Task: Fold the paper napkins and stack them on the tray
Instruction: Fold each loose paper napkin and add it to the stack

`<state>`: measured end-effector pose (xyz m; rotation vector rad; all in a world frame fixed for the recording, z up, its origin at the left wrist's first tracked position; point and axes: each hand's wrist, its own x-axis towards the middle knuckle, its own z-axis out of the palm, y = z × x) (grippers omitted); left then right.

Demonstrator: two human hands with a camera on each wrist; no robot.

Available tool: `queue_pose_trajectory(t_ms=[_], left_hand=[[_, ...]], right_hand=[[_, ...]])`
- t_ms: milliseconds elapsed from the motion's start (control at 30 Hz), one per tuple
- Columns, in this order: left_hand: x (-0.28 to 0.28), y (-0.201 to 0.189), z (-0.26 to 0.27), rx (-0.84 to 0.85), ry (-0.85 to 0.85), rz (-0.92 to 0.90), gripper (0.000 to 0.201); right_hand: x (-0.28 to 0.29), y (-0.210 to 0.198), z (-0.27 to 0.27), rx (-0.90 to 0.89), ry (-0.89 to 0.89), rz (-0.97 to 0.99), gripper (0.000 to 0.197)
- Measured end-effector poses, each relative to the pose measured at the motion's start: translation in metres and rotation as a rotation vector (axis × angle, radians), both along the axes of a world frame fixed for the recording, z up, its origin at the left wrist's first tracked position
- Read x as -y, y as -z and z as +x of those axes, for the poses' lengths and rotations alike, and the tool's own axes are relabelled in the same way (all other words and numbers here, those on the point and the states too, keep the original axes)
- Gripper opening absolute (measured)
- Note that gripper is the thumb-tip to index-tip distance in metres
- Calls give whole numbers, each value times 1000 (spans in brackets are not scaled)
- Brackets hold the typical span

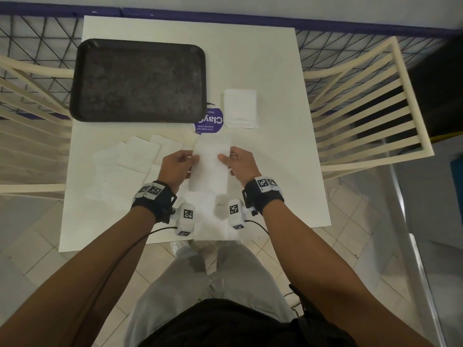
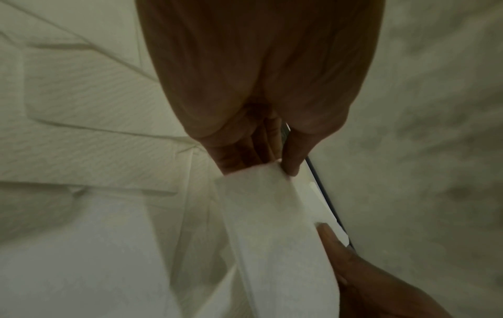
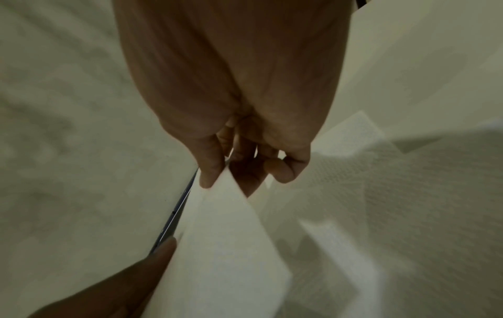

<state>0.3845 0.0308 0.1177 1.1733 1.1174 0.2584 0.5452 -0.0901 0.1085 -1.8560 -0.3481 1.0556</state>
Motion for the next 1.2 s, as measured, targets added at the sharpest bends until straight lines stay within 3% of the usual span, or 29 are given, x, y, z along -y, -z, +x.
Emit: queue_pose_trajectory(t_ms=[433, 733, 900, 1033, 1100, 1200], left_hand=[[-2, 8, -6, 27, -96, 37, 14], [3, 2, -7, 104, -113, -83, 20], [3, -2, -10, 106, -116, -101, 30], [4, -4, -11, 85, -99, -65, 39], [3, -2, -11, 93, -111, -69, 33], [1, 2, -11, 77, -126, -30, 16]], right_hand=[[2, -9, -2, -128, 15, 28, 34], [1, -8, -3, -171, 76, 121, 16], [3, -13, -3, -233, 114, 95, 37], [3, -11, -4, -238, 82, 92, 21], [3, -9, -5, -178, 54, 86, 13], [3, -9, -4, -77, -13, 102, 20]])
